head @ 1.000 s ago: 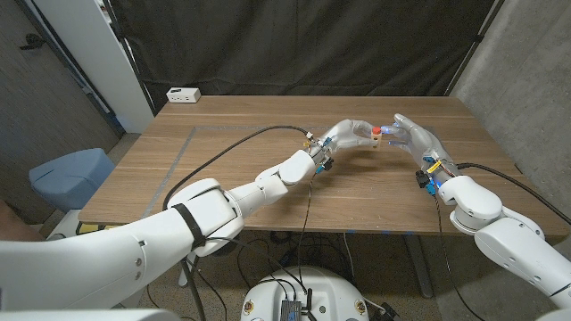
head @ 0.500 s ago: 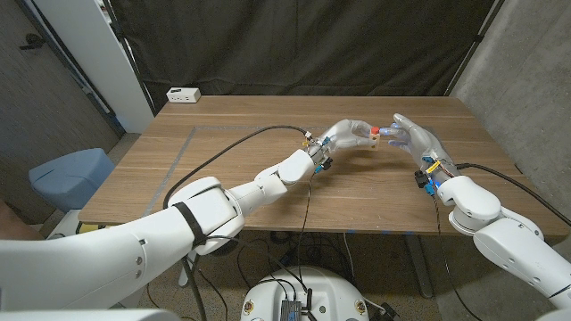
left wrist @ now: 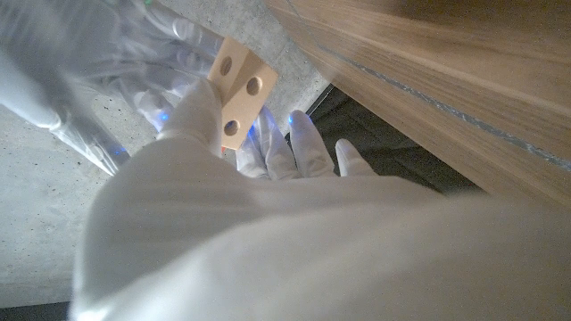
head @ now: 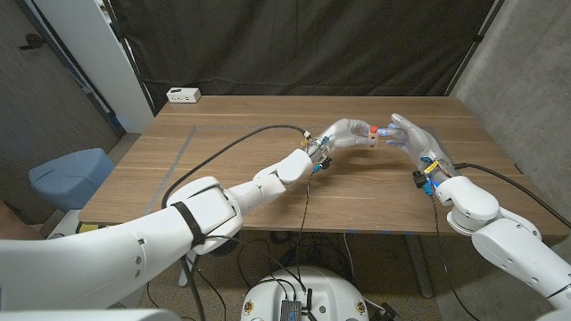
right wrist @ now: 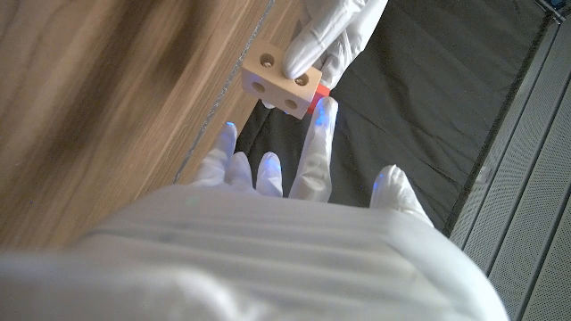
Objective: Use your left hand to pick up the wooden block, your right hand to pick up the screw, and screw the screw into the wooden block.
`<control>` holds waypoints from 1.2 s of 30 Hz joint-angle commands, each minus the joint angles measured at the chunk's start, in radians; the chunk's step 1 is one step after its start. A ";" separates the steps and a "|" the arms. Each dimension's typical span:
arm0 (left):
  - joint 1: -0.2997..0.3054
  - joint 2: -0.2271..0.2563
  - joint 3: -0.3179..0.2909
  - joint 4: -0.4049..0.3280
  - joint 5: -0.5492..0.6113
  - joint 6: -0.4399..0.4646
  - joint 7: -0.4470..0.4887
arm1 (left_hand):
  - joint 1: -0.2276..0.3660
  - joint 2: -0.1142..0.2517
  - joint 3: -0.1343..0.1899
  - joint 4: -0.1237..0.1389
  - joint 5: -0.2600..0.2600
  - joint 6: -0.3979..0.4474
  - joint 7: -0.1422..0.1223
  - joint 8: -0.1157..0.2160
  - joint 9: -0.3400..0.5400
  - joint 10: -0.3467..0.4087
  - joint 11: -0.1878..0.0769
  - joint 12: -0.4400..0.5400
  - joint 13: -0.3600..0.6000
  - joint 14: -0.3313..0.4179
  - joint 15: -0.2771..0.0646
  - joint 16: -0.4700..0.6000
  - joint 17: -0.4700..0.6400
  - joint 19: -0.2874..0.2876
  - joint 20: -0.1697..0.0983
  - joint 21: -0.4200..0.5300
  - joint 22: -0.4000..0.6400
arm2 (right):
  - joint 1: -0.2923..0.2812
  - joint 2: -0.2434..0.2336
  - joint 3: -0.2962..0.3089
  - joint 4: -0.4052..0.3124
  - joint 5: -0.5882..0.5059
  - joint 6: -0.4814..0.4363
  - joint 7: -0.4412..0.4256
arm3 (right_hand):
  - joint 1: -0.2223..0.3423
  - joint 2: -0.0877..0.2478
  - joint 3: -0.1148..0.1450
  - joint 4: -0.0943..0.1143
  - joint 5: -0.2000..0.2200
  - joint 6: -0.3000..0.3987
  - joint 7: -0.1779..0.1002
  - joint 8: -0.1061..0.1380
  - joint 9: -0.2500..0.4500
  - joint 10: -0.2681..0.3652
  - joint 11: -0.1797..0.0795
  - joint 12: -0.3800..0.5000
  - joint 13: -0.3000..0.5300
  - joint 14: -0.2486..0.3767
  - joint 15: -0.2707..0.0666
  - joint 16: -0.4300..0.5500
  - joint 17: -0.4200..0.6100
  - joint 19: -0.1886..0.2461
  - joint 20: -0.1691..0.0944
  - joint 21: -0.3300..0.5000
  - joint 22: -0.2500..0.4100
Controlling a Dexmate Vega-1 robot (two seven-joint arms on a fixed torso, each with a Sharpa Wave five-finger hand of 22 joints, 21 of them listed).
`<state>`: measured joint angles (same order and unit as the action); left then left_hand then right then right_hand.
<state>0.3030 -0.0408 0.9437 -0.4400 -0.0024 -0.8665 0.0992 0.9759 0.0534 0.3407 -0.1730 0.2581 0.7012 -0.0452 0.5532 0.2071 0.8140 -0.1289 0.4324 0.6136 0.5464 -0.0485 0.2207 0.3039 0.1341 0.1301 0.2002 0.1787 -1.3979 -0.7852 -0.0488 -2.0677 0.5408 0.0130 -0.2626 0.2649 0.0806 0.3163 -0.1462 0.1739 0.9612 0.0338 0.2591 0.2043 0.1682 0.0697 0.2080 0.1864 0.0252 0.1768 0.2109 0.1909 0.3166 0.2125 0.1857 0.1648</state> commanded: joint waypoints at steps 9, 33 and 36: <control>0.000 0.027 -0.016 -0.012 0.003 -0.020 -0.002 | -0.008 0.022 0.027 0.020 0.004 0.212 -0.055 0.006 0.004 0.096 -0.087 0.063 0.020 0.004 -0.093 0.002 0.001 0.001 -0.002 0.002 0.003 | 0.027 0.026 -0.030 -0.008 -0.031 -0.002 -0.047 | 0.008 0.004 0.005 0.000 0.001 -0.059 -0.021 -0.032 0.000 0.000 0.002 -0.004 0.002 0.007 0.001 0.001 0.001 0.014 0.000 0.004 0.004; -0.001 0.082 -0.040 -0.028 0.006 -0.074 -0.041 | -0.005 0.025 0.028 0.019 0.005 0.211 -0.055 0.005 0.004 0.095 -0.088 0.063 0.022 0.003 -0.093 0.003 0.002 -0.001 0.001 0.002 0.003 | 0.122 0.073 -0.120 0.039 -0.102 0.024 -0.081 | 0.008 -0.006 0.002 -0.001 0.001 -0.214 -0.077 -0.083 0.000 -0.010 0.012 -0.012 0.003 0.024 -0.004 -0.001 0.001 0.038 -0.004 0.007 0.004; -0.002 0.081 -0.041 -0.021 0.003 -0.083 -0.047 | -0.006 0.024 0.028 0.019 0.005 0.210 -0.055 0.005 0.004 0.095 -0.087 0.063 0.022 0.002 -0.094 0.003 0.002 -0.001 0.002 0.002 0.003 | 0.137 0.071 -0.129 0.041 -0.109 0.024 -0.078 | 0.010 -0.008 0.002 -0.002 0.001 -0.276 -0.099 -0.090 -0.001 -0.013 0.013 -0.013 0.004 0.025 -0.005 -0.002 0.001 0.046 -0.002 0.007 0.004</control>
<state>0.3070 0.0303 0.9111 -0.4757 0.0051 -0.9208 0.0730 0.9759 0.0534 0.3407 -0.1730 0.2591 0.7012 -0.0452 0.5533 0.2067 0.8136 -0.1292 0.4324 0.6136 0.5464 -0.0485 0.2207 0.3043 0.1341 0.1302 0.2003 0.1787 -1.3059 -0.7273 -0.1397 -2.0463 0.4622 0.0228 -0.3350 0.2653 0.0802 0.3162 -0.1461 0.1739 0.7210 -0.0511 0.1734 0.2040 0.1569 0.0807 0.1957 0.1887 0.0449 0.1714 0.2108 0.1911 0.3505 0.2108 0.1857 0.1649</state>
